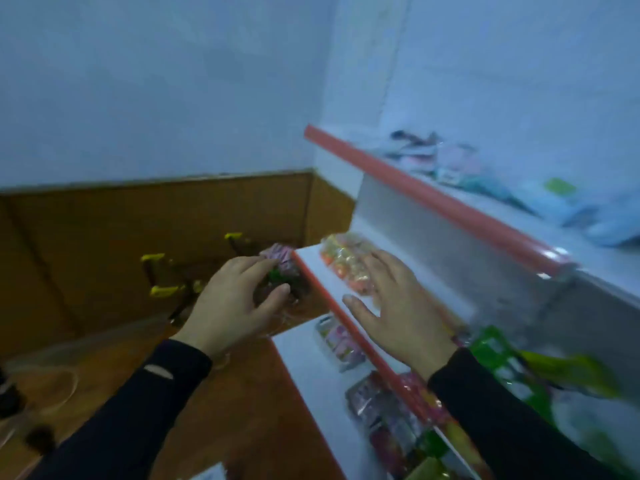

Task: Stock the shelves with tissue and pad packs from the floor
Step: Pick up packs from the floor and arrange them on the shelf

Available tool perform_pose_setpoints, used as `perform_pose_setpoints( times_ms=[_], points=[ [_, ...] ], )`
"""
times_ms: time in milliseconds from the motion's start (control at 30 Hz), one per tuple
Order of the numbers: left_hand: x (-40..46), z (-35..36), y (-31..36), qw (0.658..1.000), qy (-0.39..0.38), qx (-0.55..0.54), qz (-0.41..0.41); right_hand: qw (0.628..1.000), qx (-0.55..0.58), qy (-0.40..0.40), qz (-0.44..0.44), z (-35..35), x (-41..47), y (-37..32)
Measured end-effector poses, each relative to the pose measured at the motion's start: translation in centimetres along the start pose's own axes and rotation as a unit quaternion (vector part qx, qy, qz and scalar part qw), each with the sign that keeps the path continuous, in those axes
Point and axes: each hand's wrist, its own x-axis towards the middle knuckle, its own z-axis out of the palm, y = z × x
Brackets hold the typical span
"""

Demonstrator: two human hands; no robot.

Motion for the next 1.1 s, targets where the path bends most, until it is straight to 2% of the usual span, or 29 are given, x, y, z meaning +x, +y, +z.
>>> perform_pose_setpoints(
  times_ms=[133,300,600,700,833,1100],
  points=[
    [3.9,-4.6,8.6,0.994,0.014,-0.036,0.106,0.994,-0.067,0.064,0.056,-12.2,-2.6,1.5],
    [6.7,-6.4,18.0,0.971,0.006,-0.078,0.227,0.967,-0.172,0.117,0.15,-24.2,-8.8,3.1],
    [7.1,-4.8,33.3,0.924,-0.033,-0.128,0.36,0.911,-0.246,0.14,0.301,-34.7,-21.5,5.8],
    [7.6,-3.4,37.3,0.923,-0.051,-0.116,0.363,0.907,-0.238,0.126,0.324,-36.3,-23.0,7.5],
    [8.8,-0.7,42.2,0.931,-0.091,-0.079,0.346,0.92,-0.216,0.081,0.316,-37.8,-22.4,12.0],
    [11.9,5.5,49.3,0.954,-0.167,0.005,0.249,0.95,-0.176,-0.022,0.256,-39.8,-13.0,24.1]
  ],
)
